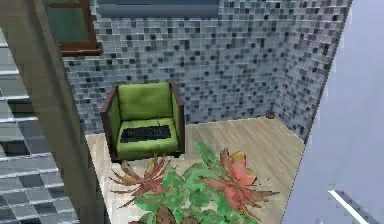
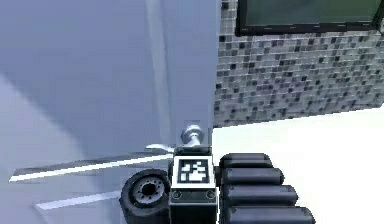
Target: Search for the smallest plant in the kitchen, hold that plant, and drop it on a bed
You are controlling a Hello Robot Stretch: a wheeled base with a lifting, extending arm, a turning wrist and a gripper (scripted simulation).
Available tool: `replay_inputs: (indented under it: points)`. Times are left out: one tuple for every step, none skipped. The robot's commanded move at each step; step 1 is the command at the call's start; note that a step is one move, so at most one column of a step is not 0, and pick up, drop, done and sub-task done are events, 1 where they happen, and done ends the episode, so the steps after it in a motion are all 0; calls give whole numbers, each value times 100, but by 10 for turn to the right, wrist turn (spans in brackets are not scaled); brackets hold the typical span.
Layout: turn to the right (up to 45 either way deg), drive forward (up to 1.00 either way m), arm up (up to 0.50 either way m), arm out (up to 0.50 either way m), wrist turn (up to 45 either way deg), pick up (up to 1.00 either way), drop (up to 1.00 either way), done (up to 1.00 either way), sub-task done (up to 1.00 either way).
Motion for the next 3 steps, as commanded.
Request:
replay_inputs:
  points:
    - [0,45,0,0,0,0,0,0,0]
    - [-90,0,0,0,0,0,0,0,0]
    - [0,40,0,0,0,0,0,0,0]
